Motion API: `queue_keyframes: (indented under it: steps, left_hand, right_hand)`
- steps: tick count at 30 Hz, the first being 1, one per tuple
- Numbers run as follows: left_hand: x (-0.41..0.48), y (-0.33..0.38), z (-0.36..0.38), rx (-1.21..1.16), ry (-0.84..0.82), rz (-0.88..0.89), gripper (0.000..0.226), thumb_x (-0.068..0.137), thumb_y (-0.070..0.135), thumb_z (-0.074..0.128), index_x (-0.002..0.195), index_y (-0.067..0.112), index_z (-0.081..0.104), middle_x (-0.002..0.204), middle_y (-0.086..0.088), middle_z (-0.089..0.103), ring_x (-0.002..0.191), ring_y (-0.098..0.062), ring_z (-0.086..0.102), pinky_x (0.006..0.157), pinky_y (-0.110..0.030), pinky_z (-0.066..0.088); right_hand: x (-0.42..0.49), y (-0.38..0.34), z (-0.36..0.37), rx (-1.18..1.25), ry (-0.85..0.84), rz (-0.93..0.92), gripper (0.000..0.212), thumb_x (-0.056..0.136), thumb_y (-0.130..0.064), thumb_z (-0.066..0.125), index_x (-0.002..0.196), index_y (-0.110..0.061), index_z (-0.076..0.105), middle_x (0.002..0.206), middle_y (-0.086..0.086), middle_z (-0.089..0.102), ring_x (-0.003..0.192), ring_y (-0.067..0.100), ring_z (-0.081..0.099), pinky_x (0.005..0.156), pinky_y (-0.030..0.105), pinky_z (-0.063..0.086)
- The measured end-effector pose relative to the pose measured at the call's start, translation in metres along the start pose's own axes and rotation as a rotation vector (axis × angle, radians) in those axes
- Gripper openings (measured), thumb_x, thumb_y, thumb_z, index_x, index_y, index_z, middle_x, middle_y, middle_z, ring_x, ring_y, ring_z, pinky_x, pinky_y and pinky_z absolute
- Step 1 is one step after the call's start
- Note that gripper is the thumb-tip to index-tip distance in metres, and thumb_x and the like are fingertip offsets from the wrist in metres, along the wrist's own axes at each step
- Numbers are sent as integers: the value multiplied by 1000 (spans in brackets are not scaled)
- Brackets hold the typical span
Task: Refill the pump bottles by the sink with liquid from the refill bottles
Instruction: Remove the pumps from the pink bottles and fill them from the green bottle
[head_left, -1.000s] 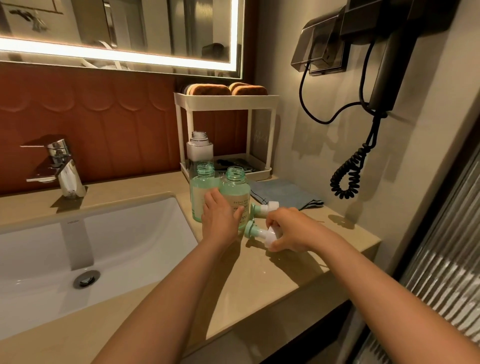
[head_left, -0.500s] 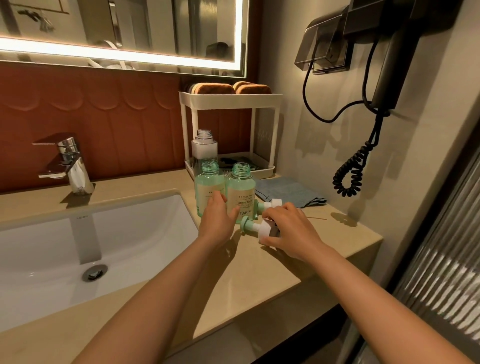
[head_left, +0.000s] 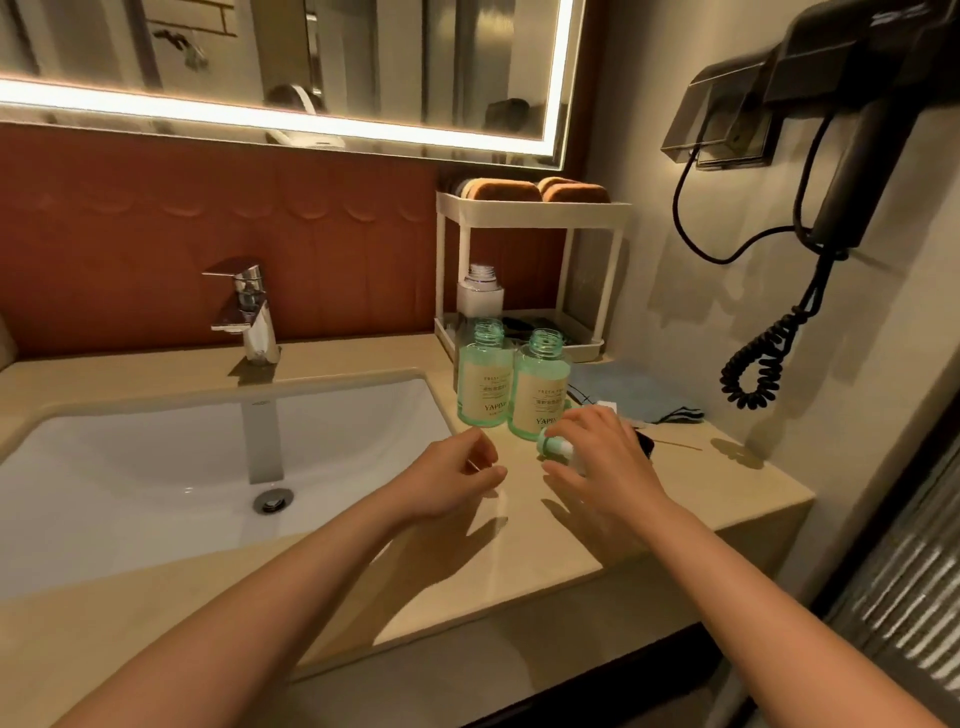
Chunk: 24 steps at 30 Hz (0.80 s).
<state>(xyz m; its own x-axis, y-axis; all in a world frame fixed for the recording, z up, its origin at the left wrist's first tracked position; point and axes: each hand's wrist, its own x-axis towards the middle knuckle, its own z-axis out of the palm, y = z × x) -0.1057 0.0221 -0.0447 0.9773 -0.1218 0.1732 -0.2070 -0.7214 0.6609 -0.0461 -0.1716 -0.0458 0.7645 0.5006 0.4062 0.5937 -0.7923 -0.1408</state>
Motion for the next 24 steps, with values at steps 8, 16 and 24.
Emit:
queue_keyframes:
  steps: [8, 16, 24]
  left_hand:
    - [-73, -25, -77, 111, -66, -71, 26, 93, 34, 51, 114, 19, 51, 118, 0, 56, 102, -12, 55, 86, -22, 48]
    - [-184, -63, -159, 208, -3, -265, 30, 92, 39, 51, 116, 21, 50, 118, 2, 56, 103, -11, 55, 86, -23, 46]
    - [-298, -116, -229, 243, 217, -426, 23, 92, 37, 51, 112, 24, 52, 112, 7, 57, 100, -7, 55, 79, -16, 45]
  right_hand:
    - [22, -92, 0, 133, -87, -206, 25, 90, -38, 54, 113, -27, 59, 117, -8, 58, 113, 13, 47, 95, 31, 34]
    - [35, -226, 18, 337, -229, -385, 17, 90, -32, 56, 105, -25, 62, 99, -8, 64, 84, 4, 57, 77, 26, 53]
    - [42, -356, 40, 532, -382, -562, 15, 90, -30, 57, 102, -23, 63, 96, -10, 61, 83, 2, 57, 70, 15, 48]
